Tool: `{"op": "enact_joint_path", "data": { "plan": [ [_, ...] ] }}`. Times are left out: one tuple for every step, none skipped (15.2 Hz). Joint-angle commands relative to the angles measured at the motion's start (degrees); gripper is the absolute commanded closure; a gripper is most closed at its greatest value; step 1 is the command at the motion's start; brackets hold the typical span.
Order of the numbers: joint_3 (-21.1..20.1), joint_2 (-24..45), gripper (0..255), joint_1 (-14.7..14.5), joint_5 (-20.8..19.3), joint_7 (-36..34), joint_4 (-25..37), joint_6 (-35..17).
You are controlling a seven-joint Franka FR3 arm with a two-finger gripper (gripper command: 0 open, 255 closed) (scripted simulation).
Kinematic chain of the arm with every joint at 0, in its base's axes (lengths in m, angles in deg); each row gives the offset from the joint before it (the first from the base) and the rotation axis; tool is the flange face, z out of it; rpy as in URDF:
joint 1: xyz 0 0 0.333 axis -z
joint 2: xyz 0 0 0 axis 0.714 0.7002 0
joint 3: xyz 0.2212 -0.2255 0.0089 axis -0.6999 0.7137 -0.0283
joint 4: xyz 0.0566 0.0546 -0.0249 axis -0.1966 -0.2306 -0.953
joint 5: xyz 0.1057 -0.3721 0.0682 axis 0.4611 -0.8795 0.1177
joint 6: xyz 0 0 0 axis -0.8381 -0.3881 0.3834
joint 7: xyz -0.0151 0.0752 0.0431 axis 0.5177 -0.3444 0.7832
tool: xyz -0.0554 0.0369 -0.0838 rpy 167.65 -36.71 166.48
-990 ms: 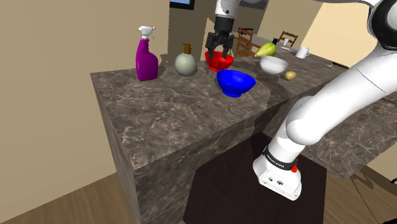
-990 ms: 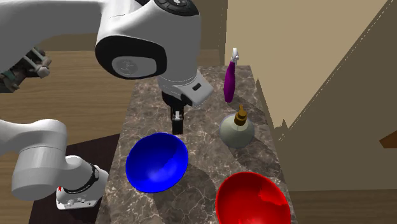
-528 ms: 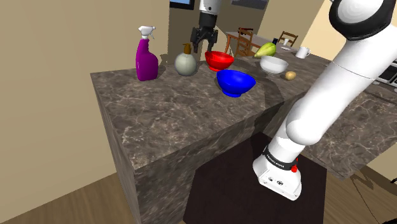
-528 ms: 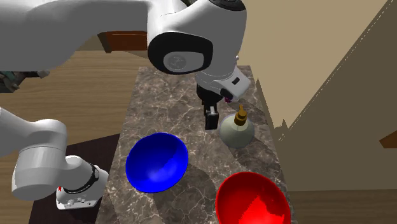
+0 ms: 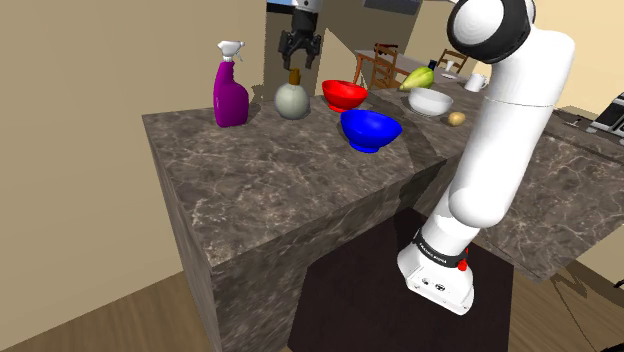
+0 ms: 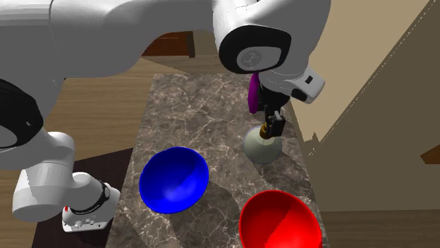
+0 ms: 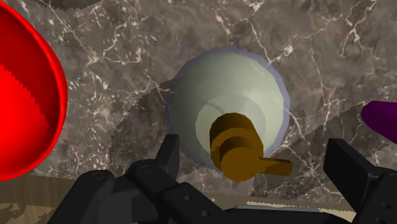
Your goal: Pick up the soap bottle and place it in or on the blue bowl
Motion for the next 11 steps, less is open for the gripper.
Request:
{"op": "enact_joint_path", "data": {
  "plan": [
    [0.0,1.7,0,0.1,0.1,0.2,1.6,-0.5],
    [0.0,1.6,0,0.1,0.1,0.2,0.6,-1.3],
    [0.0,1.5,0,0.0,0.1,0.2,-0.2,-2.1],
    [0.0,1.5,0,0.0,0.1,0.2,-1.1,-2.9],
    [-0.1,1.4,0,0.0,0.1,0.2,-2.0,-3.7],
    [-0.1,1.4,0,-0.1,0.1,0.2,-2.8,-4.5],
    [-0.1,1.3,0,-0.1,0.1,0.2,-3.6,-5.2],
    [-0.1,1.3,0,-0.1,0.1,0.2,-4.1,-5.7],
    [-0.1,1.3,0,-0.1,0.1,0.2,-4.1,-5.7],
    [-0.1,1.3,0,-0.1,0.1,0.2,-4.1,-5.7],
    [-0.1,1.3,0,-0.1,0.1,0.2,-4.1,-5.7]
  ]
}}
